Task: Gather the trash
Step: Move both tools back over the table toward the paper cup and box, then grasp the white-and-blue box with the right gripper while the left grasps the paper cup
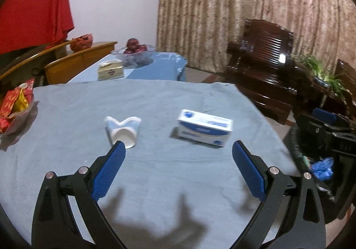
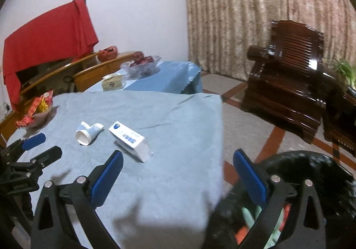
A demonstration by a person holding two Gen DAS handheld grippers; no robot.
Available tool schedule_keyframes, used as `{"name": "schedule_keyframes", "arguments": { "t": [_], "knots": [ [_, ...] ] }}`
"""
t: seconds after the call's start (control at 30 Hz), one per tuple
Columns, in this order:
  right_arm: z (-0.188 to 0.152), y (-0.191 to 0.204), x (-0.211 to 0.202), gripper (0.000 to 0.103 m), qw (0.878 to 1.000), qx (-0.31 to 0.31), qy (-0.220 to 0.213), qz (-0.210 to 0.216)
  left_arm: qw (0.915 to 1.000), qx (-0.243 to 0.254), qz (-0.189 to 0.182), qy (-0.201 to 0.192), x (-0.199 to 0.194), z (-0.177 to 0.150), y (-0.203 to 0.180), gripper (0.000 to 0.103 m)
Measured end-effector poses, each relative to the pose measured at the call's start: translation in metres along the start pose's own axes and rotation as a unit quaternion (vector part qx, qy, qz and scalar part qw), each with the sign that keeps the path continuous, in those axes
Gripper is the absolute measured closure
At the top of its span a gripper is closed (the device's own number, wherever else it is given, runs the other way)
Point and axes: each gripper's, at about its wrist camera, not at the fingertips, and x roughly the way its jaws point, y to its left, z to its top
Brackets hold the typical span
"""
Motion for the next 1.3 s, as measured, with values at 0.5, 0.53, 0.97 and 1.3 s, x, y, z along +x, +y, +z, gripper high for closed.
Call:
{"name": "schedule_keyframes", "arguments": {
  "t": [0.5,0.53,0.97,1.3],
  "knots": [
    [-0.002,0.04,0.105,0.006,0.996,-0.047,0.064,0.042,0.9981,-0.02,0.05,0.031,0.06,0.001,0.06,0.009],
    [-0.002,0.041,0.109,0.006,0.996,-0.048,0.067,0.044,0.998,-0.021,0.05,0.033,0.063,0.0,0.061,0.009],
    [-0.006,0.057,0.157,0.035,0.988,-0.07,0.11,0.086,0.9963,-0.031,0.057,0.056,0.1,-0.003,0.075,0.009],
    [-0.004,0.059,0.154,0.066,0.988,-0.047,0.097,0.11,0.9943,-0.044,0.063,0.073,0.128,0.001,0.088,0.009]
  ]
}}
